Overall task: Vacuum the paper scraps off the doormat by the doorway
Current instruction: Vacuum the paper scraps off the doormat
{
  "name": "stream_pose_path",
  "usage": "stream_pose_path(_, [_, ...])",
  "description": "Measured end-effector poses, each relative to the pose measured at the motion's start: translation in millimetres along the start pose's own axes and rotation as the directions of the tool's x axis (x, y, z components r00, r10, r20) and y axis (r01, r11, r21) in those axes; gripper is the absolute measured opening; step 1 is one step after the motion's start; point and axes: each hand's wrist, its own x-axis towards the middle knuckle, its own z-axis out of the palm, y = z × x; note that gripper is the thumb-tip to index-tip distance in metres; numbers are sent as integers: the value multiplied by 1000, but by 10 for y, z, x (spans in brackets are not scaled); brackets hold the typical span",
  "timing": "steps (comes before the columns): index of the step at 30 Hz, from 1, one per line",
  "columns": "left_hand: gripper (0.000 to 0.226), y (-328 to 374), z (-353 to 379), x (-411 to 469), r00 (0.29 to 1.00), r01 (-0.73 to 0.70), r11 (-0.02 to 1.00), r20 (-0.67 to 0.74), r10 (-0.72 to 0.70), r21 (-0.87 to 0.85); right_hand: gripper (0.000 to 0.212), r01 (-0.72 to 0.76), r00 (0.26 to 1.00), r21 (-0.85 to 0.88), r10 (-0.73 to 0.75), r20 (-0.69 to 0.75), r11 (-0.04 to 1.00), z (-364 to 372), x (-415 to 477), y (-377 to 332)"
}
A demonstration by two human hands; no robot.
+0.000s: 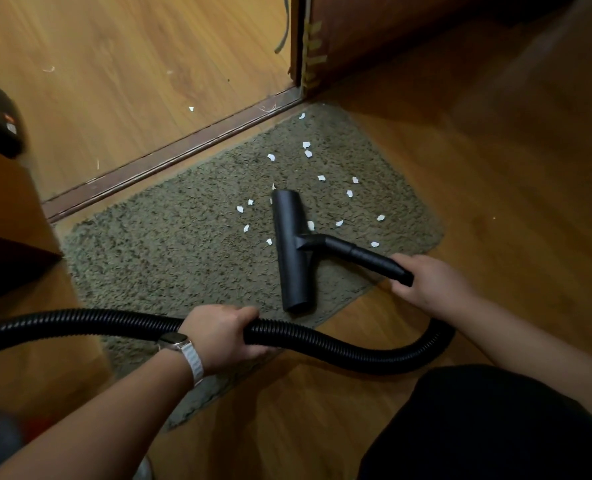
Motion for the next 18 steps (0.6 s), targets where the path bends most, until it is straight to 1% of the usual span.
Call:
stream_pose_path(2, [68,-26,-7,-6,1000,19,1000,24,-19,2,36,14,1000,-54,-14,-2,998,-32,40,-82])
stream_pose_path(5, [68,-26,-57,18,998,50,999,46,-51,18,40,-35,999,-62,33,-31,997,-124,78,-84])
stream_pose_path(8, [62,-6,-85,44,990,96,995,98,-96,8,33,-120,989,-5,119,-87,993,-234,146,42])
stream_pose_path(10, [61,-5,-90,61,990,119,993,76,-117,-17,29,-174,979,14,174,-107,985,-296,202,107])
stream_pose_path(12, [65,-5,-88,64,988,139,990,70,-137,-34,30,-204,974,21,205,-98,979,-339,243,102])
stream_pose_path(14, [67,-5,-98,57,987,142,990,78,-140,-22,31,-181,980,-3,180,-82,983,-336,260,52])
stream_pose_path(18, [74,-35,-96,47,993,101,995,66,-102,13,34,-20,999,-99,17,-29,995,-238,202,-117])
